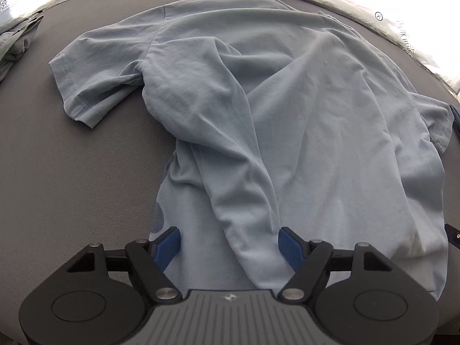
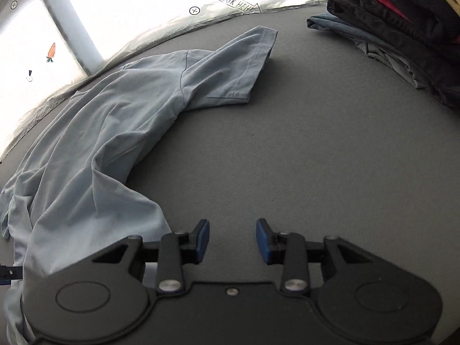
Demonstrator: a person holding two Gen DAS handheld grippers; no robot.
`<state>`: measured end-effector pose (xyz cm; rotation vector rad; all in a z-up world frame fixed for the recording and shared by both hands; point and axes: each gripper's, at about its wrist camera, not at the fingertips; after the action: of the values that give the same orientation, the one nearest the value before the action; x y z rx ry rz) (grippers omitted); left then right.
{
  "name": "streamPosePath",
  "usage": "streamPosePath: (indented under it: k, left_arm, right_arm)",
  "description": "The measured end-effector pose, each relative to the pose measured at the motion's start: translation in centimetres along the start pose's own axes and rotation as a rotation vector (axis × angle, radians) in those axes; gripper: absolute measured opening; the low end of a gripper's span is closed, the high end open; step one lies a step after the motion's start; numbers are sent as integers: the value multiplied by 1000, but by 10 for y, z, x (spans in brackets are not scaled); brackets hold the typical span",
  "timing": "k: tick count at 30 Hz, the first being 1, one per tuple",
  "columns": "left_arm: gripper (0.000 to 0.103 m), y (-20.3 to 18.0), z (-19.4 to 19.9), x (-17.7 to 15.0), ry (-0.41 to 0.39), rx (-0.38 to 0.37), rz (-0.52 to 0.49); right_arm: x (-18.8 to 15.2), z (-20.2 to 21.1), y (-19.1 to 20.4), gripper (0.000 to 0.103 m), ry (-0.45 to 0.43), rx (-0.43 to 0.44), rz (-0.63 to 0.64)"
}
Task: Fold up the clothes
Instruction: 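Grasp the T-shirt hem with the left gripper while the right gripper grasps hem fabric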
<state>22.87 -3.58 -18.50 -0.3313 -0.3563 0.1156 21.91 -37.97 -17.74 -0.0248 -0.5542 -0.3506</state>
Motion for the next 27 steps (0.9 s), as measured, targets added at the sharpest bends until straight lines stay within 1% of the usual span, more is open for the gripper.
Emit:
streamPosePath:
  k: [4, 6, 9, 12, 14, 17, 21, 23, 27]
  left_arm:
    - [75, -2, 3, -13, 22, -39, -11]
    - [71, -6, 6, -17, 23, -48, -27]
    - [67, -9, 14, -24, 18, -63, -37]
    - [65, -8, 24, -29, 13, -107, -31]
    - [65, -6, 31, -32, 20, -148, -28]
    - [65, -4, 42, -38, 39, -198, -26]
    - [65, -5, 56, -48, 44, -236, -50]
    - [65, -6, 58, -52, 62, -260, -60]
    - [66, -19, 55, -60, 91, -244, -131]
  right_arm:
    - [-18, 14, -15, 37, 30, 41, -57]
    - [-25, 20, -22, 39, 47, 73, -99]
    - [-31, 28, -25, 40, 49, 117, -129]
    - [-36, 37, -22, 44, 34, 171, -130]
    - [-39, 40, -18, 46, 35, 192, -124]
    - [-44, 39, -10, 46, 55, 186, -106]
    - [-52, 38, 2, 46, 82, 169, -62]
    - [-55, 39, 4, 46, 87, 162, -52]
    - [-62, 41, 7, 46, 91, 150, -38]
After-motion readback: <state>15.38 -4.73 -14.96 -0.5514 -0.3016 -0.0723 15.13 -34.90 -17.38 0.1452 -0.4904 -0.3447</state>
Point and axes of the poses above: each gripper's, at about its wrist camera, not at the fingertips, and z roughly against the way its jaws point, y to its left, x to its top, and after that the axes turned 12 degrees about -x, right-handed
